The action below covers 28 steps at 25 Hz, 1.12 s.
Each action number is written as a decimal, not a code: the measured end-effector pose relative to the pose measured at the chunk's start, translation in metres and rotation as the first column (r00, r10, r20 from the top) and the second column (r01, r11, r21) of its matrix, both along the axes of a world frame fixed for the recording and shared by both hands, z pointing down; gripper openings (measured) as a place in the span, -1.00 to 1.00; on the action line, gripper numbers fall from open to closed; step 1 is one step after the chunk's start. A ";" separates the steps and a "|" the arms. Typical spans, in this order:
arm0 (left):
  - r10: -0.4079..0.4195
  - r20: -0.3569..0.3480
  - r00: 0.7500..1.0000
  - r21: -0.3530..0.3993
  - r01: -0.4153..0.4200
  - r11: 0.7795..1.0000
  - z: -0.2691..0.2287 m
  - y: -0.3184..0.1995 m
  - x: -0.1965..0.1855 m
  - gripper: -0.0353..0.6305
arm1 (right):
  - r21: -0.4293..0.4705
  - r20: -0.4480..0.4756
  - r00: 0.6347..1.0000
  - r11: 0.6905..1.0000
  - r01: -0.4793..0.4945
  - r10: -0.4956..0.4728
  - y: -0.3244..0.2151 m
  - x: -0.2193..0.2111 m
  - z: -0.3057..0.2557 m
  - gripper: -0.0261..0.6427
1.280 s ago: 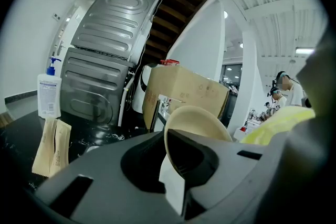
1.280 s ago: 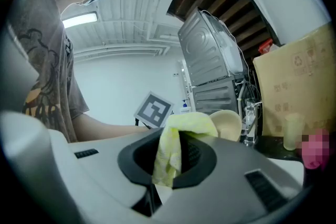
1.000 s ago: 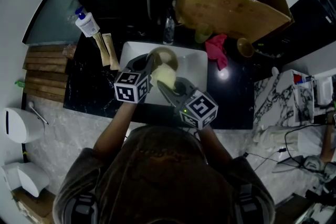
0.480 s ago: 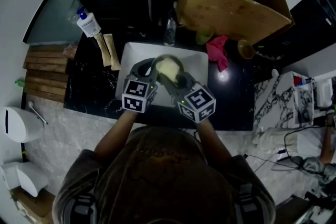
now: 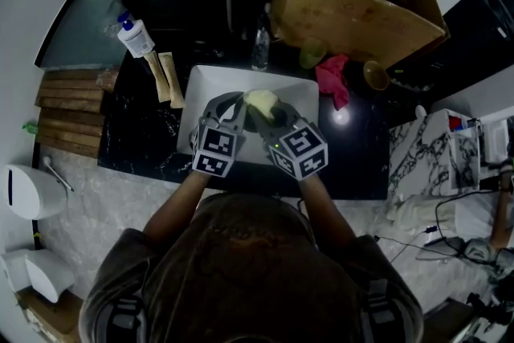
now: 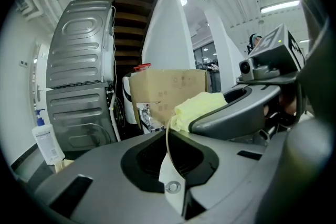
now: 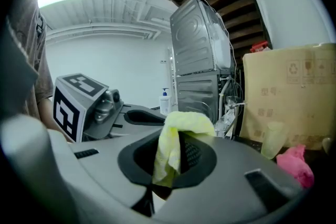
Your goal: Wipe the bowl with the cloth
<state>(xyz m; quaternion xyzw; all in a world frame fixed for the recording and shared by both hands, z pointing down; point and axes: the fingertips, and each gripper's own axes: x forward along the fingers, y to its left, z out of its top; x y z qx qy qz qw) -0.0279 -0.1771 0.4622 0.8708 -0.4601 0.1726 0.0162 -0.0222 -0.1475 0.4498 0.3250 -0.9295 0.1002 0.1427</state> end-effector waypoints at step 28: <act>-0.017 0.003 1.000 0.002 0.017 1.000 0.004 -0.015 0.001 -0.79 | 0.034 -0.165 0.964 0.978 -0.205 0.207 -0.040 0.028 0.032 -0.87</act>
